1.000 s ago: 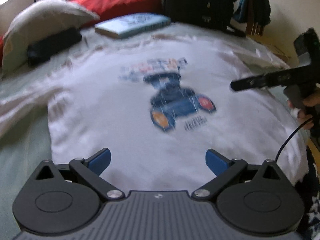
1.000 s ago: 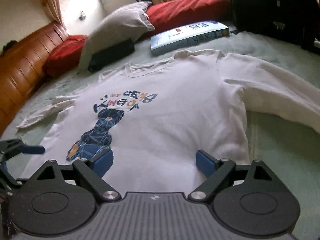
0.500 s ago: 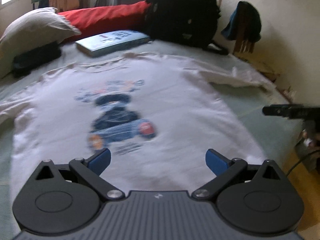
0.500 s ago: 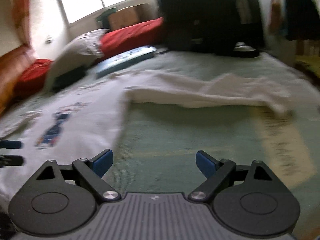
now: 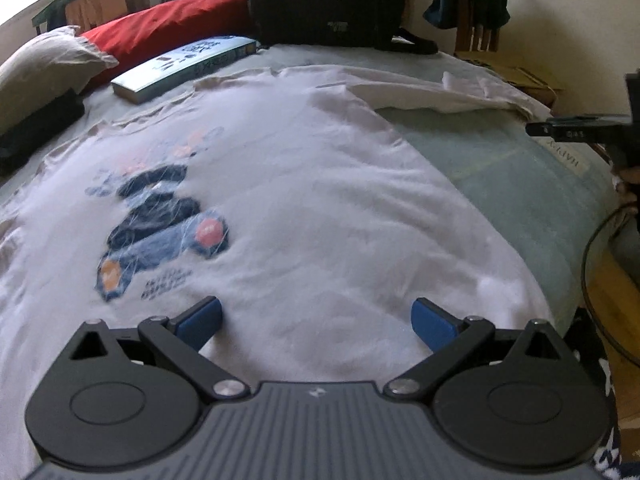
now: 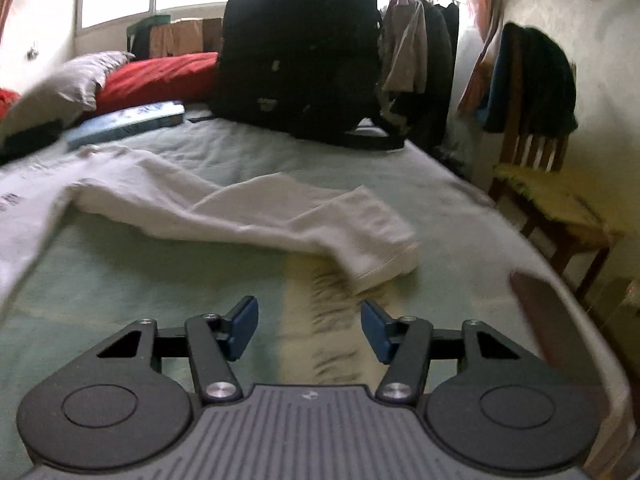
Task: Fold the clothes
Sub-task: 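Move the right gripper to the sleeve cuff and grasp it, then fold the held sleeve across the shirt body with the right gripper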
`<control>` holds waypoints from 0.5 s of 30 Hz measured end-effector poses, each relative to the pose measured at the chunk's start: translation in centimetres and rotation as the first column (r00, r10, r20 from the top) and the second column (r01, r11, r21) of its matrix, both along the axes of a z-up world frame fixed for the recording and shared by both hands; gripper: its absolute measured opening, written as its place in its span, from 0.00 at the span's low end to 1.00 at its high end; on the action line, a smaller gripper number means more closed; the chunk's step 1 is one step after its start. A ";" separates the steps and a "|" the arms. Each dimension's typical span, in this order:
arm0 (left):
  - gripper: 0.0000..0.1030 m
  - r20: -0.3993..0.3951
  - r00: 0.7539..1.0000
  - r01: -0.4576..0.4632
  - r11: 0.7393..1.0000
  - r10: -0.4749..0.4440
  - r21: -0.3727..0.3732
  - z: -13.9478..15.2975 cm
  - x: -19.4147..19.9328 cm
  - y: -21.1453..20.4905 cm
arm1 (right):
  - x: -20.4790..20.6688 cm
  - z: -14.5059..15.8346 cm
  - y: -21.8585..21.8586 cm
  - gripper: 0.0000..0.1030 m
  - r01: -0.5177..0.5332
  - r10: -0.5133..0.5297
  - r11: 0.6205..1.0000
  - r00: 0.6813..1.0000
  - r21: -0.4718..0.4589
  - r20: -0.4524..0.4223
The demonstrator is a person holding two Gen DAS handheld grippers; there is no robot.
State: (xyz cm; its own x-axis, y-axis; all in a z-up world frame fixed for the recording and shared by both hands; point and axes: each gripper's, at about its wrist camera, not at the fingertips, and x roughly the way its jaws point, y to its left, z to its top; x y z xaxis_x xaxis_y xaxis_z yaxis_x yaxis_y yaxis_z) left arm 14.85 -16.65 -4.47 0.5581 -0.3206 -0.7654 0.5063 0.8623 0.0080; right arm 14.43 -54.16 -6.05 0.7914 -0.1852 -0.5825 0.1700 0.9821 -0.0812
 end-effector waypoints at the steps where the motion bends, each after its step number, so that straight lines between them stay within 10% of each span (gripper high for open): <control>1: 0.98 0.001 1.000 0.001 1.000 -0.001 -0.003 0.0 0.1 -0.3 | 0.5 0.0 -0.1 0.56 -0.005 0.005 0.999 1.000 -0.038 -0.005; 8: 0.98 0.009 1.000 0.009 1.000 -0.009 0.012 -0.4 1.2 -1.9 | 2.5 -0.6 0.1 0.52 -0.083 0.067 0.965 0.995 -0.250 -0.069; 12: 0.98 0.008 1.000 0.015 1.000 -0.015 0.014 -0.6 1.4 -2.3 | 3.4 -1.1 0.5 0.07 -0.139 0.104 0.925 0.988 -0.353 -0.117; 15: 0.98 0.004 1.000 0.016 1.000 -0.016 0.015 -0.6 1.5 -2.3 | 3.6 -1.0 0.3 0.07 -0.159 0.114 0.911 0.984 -0.380 -0.136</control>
